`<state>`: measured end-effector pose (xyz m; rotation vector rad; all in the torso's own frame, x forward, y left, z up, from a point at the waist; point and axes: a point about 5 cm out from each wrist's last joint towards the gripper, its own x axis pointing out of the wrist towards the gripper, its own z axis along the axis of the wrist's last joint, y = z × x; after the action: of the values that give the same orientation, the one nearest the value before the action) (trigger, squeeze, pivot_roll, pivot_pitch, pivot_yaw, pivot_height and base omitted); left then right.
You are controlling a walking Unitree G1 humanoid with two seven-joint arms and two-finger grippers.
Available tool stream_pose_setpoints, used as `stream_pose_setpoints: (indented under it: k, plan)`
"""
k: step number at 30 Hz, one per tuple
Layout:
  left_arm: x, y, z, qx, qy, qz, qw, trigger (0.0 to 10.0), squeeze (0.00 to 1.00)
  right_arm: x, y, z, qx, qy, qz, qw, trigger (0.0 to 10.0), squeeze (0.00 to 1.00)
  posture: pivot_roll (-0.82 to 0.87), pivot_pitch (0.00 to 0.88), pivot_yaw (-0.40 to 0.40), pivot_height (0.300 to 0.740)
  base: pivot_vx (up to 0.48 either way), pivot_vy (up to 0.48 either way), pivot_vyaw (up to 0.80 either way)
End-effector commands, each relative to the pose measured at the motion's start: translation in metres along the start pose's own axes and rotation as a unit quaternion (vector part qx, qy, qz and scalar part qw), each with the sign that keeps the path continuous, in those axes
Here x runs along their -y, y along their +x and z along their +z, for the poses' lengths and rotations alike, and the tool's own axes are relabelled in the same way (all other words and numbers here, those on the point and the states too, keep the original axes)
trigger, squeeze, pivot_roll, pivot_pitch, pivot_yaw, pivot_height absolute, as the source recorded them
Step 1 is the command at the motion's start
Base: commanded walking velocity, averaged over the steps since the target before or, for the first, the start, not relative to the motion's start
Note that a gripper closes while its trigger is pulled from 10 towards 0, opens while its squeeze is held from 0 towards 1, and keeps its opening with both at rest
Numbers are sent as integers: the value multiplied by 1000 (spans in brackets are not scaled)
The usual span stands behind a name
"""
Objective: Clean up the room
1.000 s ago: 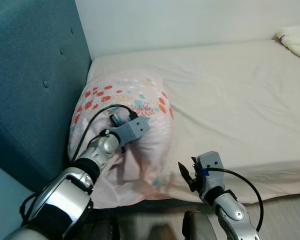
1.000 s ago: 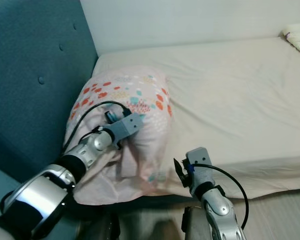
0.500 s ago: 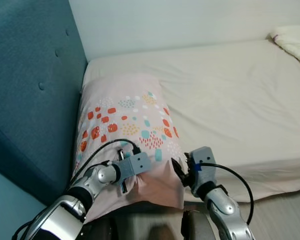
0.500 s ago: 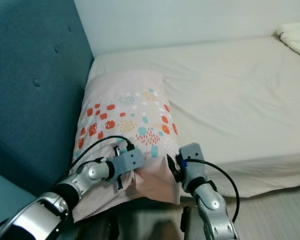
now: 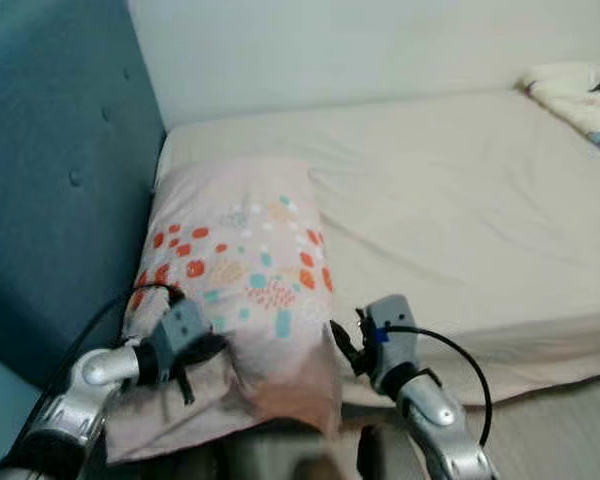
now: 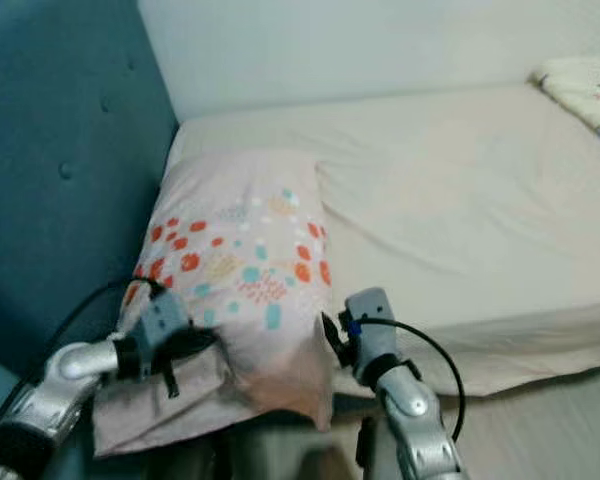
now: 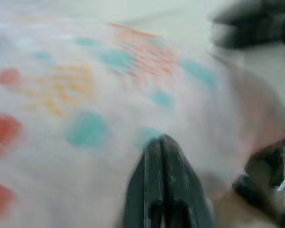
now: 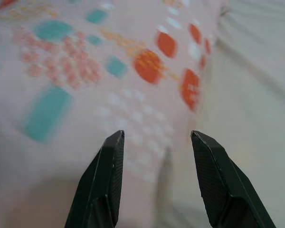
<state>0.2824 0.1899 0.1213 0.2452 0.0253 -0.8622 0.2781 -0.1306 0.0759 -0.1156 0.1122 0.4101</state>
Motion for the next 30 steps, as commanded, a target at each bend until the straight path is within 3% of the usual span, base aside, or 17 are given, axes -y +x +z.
stream_pose_setpoints:
  k: [1, 3, 5, 6, 9, 11, 12, 15, 16, 19, 25, 30]
  plan:
    - [15, -1, 19, 36, -54, -26, 998, 10000, 0, -3, -1, -8, -17, 4, 3, 1000, 10000, 0, 21, 50, -18, 592, 0, 0, 0]
    - [26, 4, 24, 68, -96, -7, 993, 10000, 0, -5, 0, -10, -19, 4, 3, 1000, 10000, 0, 22, 44, -18, 592, 0, 0, 0]
    - [17, 11, 22, 96, -136, 61, 984, 10000, 0, -5, 0, -11, -19, 8, 0, 1000, 10000, 0, 24, 39, -18, 592, 0, 0, 0]
    - [17, 11, 22, 96, -136, 61, 984, 10000, 0, -5, 0, -11, -19, 8, 0, 1000, 10000, 0, 24, 39, -18, 592, 0, 0, 0]
    - [-13, 24, 6, 108, -182, 263, 941, 10000, 0, -2, 3, -14, -28, 13, -30, 999, 10000, 0, 27, 28, -20, 592, 0, 0, 0]
    - [-14, 30, -1, 89, -176, 293, 936, 10000, 0, 0, 4, -16, -28, 16, -44, 998, 10000, 0, 26, 20, -18, 592, 0, 0, 0]
    - [-12, 37, -8, 60, -145, 319, 935, 10000, 0, 0, 5, -15, -23, 15, -58, 998, 10000, 0, 27, 12, -15, 592, 0, 0, 0]
    - [-8, 39, -8, 37, -128, 326, 936, 10000, 0, 1, 5, -15, -18, 14, -67, 997, 10000, 0, 27, 12, -15, 592, 0, 0, 0]
    - [-3, 41, -7, 24, -103, 329, 938, 10000, 0, 2, 6, -13, -12, 12, -80, 997, 10000, 0, 23, 7, -10, 592, 0, 0, 0]
    - [3, 46, -2, 15, -91, 356, 930, 10000, 0, 7, 4, -3, 28, 17, -125, 992, 10000, 0, 16, 0, -4, 596, 0, 0, 0]
    - [2, 49, -14, 21, -126, 378, 917, 10000, 0, 10, 1, 1, 48, 2, -144, 988, 10000, 0, 9, 0, 6, 616, 0, 0, 0]
    - [16, 48, -17, -3, -70, 347, 935, 10000, 0, 17, -4, 0, 57, 6, -168, 984, 10000, 0, 19, 0, 1, 641, 0, 0, 0]
